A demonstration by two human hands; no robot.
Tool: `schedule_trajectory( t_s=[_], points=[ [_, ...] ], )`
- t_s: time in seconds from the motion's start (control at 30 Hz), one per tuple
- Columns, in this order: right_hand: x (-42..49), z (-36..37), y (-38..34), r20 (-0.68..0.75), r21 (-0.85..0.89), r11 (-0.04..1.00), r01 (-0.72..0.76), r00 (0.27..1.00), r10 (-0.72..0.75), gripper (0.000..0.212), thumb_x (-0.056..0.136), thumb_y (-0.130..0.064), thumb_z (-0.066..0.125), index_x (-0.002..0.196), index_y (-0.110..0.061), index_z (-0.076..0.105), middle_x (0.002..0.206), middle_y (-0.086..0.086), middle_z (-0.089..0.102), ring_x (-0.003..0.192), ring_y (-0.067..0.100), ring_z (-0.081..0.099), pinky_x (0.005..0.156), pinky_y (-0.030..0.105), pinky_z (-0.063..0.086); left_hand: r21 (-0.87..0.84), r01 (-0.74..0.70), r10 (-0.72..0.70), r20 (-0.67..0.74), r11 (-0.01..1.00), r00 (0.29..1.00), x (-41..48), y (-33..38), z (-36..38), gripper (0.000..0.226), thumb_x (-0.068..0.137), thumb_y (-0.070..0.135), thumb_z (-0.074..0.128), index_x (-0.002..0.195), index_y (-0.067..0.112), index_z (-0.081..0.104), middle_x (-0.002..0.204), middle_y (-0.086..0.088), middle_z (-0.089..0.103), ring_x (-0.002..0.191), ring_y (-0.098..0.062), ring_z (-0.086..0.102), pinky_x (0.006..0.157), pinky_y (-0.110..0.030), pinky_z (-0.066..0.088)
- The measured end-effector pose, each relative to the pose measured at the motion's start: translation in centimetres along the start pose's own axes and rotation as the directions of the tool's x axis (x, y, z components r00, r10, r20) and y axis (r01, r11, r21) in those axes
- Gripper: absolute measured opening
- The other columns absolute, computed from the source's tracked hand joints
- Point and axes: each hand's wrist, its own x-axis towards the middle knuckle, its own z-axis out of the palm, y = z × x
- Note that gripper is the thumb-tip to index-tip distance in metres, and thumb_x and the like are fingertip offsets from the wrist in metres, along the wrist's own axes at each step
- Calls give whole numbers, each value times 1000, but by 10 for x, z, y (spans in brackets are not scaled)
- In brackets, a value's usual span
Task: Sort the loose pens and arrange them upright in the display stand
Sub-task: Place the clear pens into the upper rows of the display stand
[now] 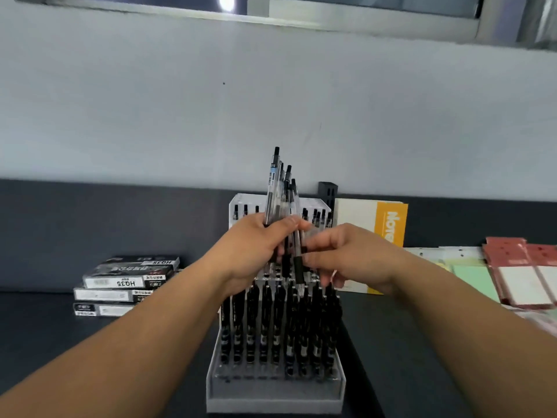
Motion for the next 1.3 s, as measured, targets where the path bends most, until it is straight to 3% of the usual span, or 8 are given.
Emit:
schedule_trajectory(
  t_s=[0.17, 0.37, 0.47, 0.6, 0.7, 0.9, 1.1, 1.3],
  points=[
    [18, -20, -6, -243, 248, 969, 8, 969, 54, 19, 92, -30, 62, 103, -16, 70, 98, 2, 71, 58, 7, 53, 53, 22, 44, 119, -10, 12, -14, 993, 1000, 0, -2, -8, 28, 94, 39, 55, 95, 21, 76, 60, 1, 45, 52, -8, 43, 55, -23, 37],
    [36, -9, -22, -247, 395, 917, 59, 968, 44, 18, 87, -30, 68, 95, -13, 69, 77, -5, 61, 57, 7, 46, 48, 20, 40, 146, -51, 41, 68, 988, 997, 3, -4, -19, 24, 93, 41, 56, 93, 28, 75, 79, -20, 56, 57, -13, 41, 65, -32, 36],
    [42, -7, -26, -323, 398, 908, 130, 946, 6, 15, 87, -28, 69, 92, -14, 68, 75, -5, 62, 61, 7, 55, 54, 21, 46, 126, -35, 38, -21, 991, 999, 7, -7, -29, 23, 92, 42, 57, 90, 30, 76, 66, -6, 50, 55, -11, 42, 63, -28, 36],
    [45, -8, -26, -567, 85, 981, 176, 818, -97, 14, 93, -26, 61, 102, -17, 68, 81, -2, 68, 73, 11, 65, 68, 29, 56, 130, -39, 61, -177, 991, 982, 11, -9, -45, 22, 93, 39, 57, 91, 27, 75, 52, 7, 43, 47, -7, 40, 48, -15, 36],
    [45, -3, -28, -572, -139, 982, 128, 799, -185, 21, 96, -24, 57, 115, -21, 64, 93, -3, 72, 90, 15, 68, 84, 33, 55, 108, -64, 86, -213, 992, 973, 13, -13, -54, 18, 93, 36, 59, 91, 27, 74, 51, 6, 43, 52, -11, 39, 53, -22, 36],
    [57, 27, -37, -512, -111, 977, 183, 832, -214, 22, 96, -20, 56, 117, -24, 61, 94, -8, 73, 87, 24, 70, 82, 42, 57, 91, -60, 83, -279, 994, 957, 13, -21, -78, 18, 88, 40, 62, 91, 26, 73, 51, 6, 43, 53, -13, 40, 50, -24, 37],
    [78, 54, -45, -495, -253, 951, 177, 821, -285, 26, 96, -24, 56, 121, -25, 60, 100, -9, 72, 85, 4, 64, 66, 12, 44, 89, -36, 62, -315, 995, 947, 13, -32, -98, 19, 89, 41, 62, 91, 26, 74, 51, 7, 44, 53, -14, 40, 51, -28, 35],
    [91, 66, -47, -476, -346, 936, 70, 846, -239, 26, 95, -24, 55, 120, -19, 61, 105, -3, 71, 97, 13, 65, 88, 25, 48, 69, -29, 48, -300, 997, 953, 12, -40, -105, 18, 89, 38, 62, 92, 24, 73, 51, 5, 43, 56, -20, 37, 51, -30, 33]
  ],
)
